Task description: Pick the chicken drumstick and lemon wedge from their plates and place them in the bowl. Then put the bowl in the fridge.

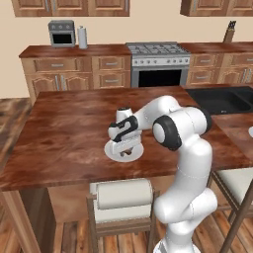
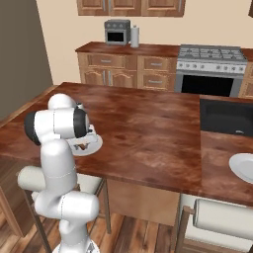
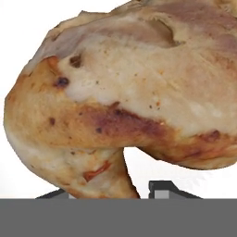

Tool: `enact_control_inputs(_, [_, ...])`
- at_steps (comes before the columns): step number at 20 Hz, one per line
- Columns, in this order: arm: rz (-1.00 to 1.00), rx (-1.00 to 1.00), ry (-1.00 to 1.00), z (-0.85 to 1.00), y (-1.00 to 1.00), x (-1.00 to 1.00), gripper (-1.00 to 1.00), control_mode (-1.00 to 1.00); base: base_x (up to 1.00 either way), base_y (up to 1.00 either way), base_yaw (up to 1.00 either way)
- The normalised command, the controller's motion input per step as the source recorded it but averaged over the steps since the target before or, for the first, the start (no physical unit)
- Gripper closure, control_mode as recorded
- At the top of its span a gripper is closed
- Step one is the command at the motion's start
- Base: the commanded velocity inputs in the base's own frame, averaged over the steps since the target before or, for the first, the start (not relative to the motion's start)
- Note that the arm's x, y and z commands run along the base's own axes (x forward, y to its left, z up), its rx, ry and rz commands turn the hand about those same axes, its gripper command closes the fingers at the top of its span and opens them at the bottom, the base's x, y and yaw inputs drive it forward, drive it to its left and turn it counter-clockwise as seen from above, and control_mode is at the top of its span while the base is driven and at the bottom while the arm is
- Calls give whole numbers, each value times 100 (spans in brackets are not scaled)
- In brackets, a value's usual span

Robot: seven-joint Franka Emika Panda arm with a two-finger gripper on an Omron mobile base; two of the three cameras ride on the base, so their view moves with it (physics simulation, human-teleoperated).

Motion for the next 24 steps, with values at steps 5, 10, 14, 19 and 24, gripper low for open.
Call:
enact_control_inputs(5, [0,1,-2,5,0,0,100,-100,0,0,0])
enact_control_inputs(10, [0,8,-6,39,-1,-7,100,-100,0,0,0])
enact_control_inputs(14, [0,6,-5,48,-8,-11,100,-100,0,0,0])
enact_control_inputs(19, [0,3,-2,44,-31,-20,100,-100,0,0,0])
enact_control_inputs(24, [0,0,0,32,-42,-30,100,-100,0,0,0])
